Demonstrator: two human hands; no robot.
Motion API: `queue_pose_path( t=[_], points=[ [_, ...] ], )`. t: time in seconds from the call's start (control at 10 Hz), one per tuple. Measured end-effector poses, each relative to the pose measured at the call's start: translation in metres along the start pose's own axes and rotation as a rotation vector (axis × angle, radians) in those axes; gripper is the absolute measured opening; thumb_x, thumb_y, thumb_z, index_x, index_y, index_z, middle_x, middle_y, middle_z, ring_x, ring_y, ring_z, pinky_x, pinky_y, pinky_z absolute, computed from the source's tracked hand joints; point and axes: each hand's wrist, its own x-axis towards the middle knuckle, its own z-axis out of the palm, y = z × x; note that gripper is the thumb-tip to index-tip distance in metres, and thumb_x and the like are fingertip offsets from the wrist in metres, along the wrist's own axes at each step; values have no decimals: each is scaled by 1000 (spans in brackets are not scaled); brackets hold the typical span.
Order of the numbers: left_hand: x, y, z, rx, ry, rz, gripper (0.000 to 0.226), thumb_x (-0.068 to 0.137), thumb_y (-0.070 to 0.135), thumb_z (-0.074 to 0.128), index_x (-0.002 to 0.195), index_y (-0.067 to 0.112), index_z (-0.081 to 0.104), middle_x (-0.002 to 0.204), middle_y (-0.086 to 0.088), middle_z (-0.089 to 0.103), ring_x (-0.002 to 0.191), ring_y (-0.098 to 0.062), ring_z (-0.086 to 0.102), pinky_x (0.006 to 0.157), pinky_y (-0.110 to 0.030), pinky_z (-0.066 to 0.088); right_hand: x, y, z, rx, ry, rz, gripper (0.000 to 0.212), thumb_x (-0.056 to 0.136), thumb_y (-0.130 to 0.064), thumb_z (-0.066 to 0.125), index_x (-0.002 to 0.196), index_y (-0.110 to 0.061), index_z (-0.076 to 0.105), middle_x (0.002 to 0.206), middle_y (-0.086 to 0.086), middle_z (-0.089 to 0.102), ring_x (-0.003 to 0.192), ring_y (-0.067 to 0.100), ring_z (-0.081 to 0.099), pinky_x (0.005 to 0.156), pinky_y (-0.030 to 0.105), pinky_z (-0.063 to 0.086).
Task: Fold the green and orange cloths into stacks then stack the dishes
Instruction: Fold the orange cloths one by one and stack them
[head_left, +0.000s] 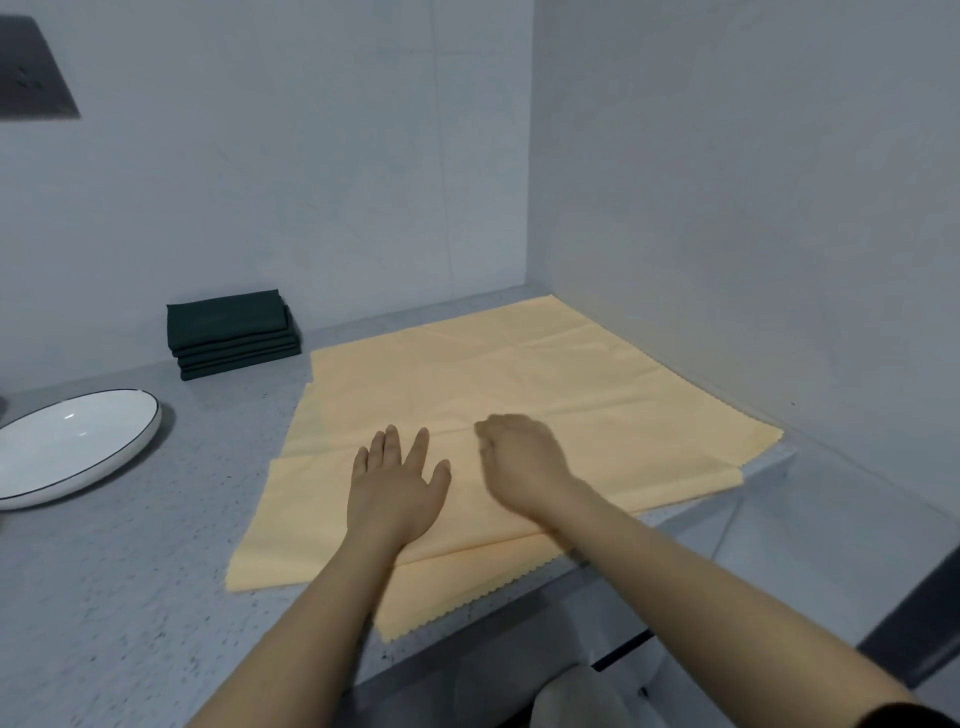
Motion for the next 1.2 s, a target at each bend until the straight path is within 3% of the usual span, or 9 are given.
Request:
queue_pose_path(
  t=[0.1,0.2,0.4,0.7,0.9,1.0,1.2],
  points=[
    [-1,1,0,-8,3,3,63,97,56,11,152,30,-2,160,-9,-6,147,-21,-8,119,-38,-5,-11,-19,17,22,-145,4,48,103,-27,20,149,-14,22,157,5,19,145,21,14,117,33,8],
    [0,0,-1,-6,4,2,63,97,56,11,152,30,-2,160,-9,-7,147,-21,-9,119,-38,-6,-18,-10,23,-27,-175,52,52,102,-37,15,152,-24,9,159,-3,4,146,15,0,119,35,-3],
    [2,-3,0,-3,6,8,63,96,57,10,152,31,-2,160,-9,-7,147,-22,-9,119,-39,-5,-29,41,6,-101,-183,230,53,100,-45,9,151,-32,0,159,-8,-4,146,13,-5,118,35,-6],
    [1,-4,2,2,0,12,63,96,57,9,152,31,-3,160,-9,-7,147,-22,-9,119,-38,-5,-43,112,-17,-124,-146,462,57,96,-56,10,150,-38,3,159,-7,-2,146,15,-2,118,38,-3],
    [-1,-2,1,8,-1,6,63,96,56,9,152,30,-3,160,-9,-7,147,-22,-8,119,-39,-5,-45,118,-21,-143,-167,509,59,96,-56,9,151,-34,3,159,-2,-2,147,20,-3,118,40,-4],
    [-3,2,4,9,-14,5,63,96,56,9,152,30,-3,160,-10,-7,147,-23,-8,119,-39,-5,-42,104,-21,-210,-153,481,56,99,-46,9,152,-28,4,160,4,0,147,23,-3,118,42,-6],
    [-4,4,2,-7,-31,5,63,96,56,8,152,29,-4,159,-9,-9,147,-22,-9,119,-39,-5,-13,26,-1,-29,-96,164,51,101,-36,15,151,-26,15,159,4,10,147,20,4,118,37,-2]
  ],
)
